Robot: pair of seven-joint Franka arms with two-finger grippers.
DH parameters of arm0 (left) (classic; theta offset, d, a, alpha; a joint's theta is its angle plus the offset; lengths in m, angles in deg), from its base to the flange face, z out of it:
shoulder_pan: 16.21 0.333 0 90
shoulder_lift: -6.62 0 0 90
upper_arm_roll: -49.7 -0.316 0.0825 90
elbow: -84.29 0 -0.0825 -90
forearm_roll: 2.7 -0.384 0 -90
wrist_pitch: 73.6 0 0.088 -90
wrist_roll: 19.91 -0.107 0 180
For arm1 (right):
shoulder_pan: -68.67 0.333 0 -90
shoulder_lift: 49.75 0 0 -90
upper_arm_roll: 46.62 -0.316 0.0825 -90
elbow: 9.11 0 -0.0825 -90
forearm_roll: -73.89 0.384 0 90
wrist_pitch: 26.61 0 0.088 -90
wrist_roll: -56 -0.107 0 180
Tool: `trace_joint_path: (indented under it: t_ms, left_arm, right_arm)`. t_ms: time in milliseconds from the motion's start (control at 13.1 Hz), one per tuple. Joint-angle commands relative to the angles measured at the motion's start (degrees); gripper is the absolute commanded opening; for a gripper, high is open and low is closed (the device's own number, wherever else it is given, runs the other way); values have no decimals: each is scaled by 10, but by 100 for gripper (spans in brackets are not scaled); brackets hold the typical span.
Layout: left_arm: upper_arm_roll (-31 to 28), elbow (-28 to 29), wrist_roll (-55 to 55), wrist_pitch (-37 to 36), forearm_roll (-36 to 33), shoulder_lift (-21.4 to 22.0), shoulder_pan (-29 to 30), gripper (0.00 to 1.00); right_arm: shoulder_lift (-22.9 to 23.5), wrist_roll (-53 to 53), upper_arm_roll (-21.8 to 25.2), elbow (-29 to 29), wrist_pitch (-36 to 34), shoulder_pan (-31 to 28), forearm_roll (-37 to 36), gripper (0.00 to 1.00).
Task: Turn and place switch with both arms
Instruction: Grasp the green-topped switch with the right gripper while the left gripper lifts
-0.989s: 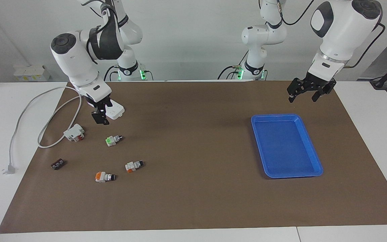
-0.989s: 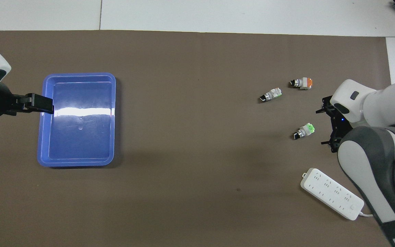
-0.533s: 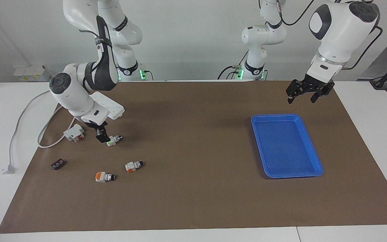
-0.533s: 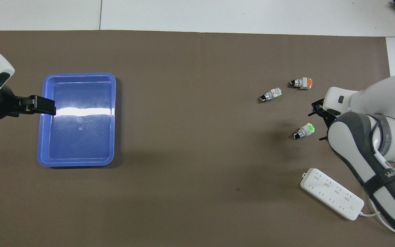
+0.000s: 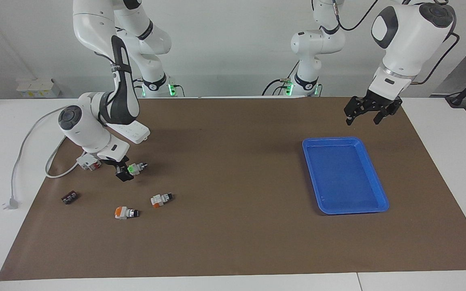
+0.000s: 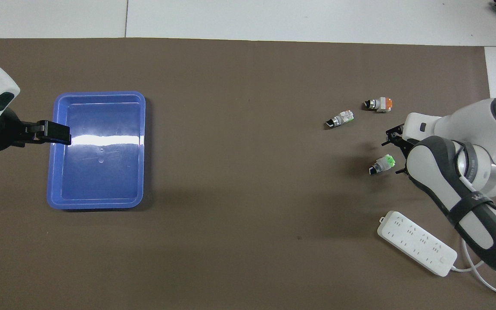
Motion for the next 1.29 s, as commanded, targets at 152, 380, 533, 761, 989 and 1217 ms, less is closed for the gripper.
trace_joint_path:
  t_ms: [152, 380, 533, 761, 989, 1217]
  left_arm:
    - [-4, 27, -8, 17, 8, 22, -2, 100]
    - [-4, 29, -8, 18, 10, 22, -2, 100]
    - [-4, 35, -8, 21, 11, 25, -3, 100]
    - [-4, 43, -8, 25, 39, 28, 0, 99]
    - [-4, 47, -8, 26, 49, 28, 1, 95]
    - [-4, 55, -8, 40, 75, 29, 0, 92]
  right_arm:
    - [12, 34, -5, -28, 32, -9, 52, 90]
    - [11, 35, -5, -36, 34, -10, 64, 86]
    - [11, 39, -5, -37, 35, -15, 64, 83]
    - [11, 41, -5, -36, 35, -17, 64, 49]
    - [11, 48, -5, -36, 35, -18, 64, 29]
    - [11, 49, -5, -35, 32, -25, 64, 0]
